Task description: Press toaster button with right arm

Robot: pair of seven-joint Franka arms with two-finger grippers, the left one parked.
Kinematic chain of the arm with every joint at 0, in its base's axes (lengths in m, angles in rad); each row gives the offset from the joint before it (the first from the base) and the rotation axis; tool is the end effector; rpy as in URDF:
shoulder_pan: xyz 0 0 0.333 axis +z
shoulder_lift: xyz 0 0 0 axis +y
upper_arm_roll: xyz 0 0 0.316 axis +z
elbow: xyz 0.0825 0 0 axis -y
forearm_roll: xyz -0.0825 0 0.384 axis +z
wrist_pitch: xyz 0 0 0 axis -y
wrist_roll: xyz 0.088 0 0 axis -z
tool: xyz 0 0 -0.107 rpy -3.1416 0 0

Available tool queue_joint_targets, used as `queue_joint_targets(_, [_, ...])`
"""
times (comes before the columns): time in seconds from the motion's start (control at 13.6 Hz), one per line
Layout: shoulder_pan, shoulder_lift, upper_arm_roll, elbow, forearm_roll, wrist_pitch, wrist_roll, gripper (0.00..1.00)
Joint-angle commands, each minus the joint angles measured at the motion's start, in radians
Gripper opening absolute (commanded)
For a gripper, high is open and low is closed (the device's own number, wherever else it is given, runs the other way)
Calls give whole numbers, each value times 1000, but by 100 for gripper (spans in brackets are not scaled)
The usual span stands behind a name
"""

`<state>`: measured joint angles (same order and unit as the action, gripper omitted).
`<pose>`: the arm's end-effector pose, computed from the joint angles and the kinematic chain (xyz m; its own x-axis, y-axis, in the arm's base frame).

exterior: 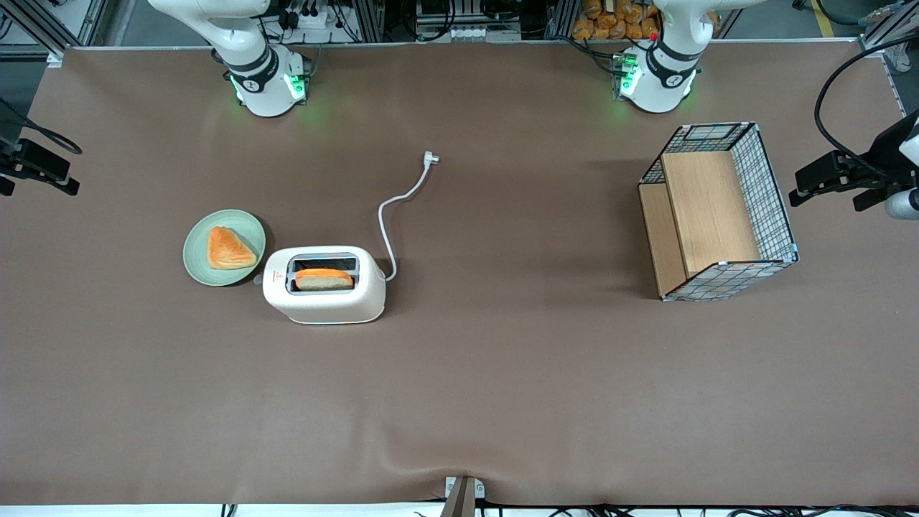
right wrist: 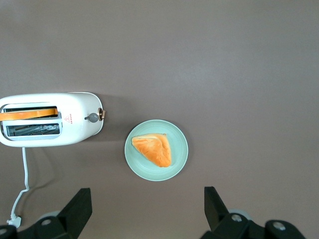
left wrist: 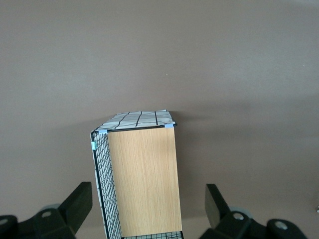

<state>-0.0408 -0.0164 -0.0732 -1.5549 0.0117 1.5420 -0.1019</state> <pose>0.5434 -0.0613 0.6385 0.9999 -0.0118 0.0048 -0.0117 -0.9999 -0.0125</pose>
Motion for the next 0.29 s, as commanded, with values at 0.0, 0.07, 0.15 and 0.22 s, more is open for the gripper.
queue_joint_targets(0.0, [9,4,6,7,-24,1,18,100])
queue_joint_targets(0.07, [9,9,6,9,-24,1,18,100])
queue_joint_targets(0.15, [9,9,6,12,-24,1,16,100])
queue_joint_targets(0.22, [9,9,6,13,-22,1,16,100])
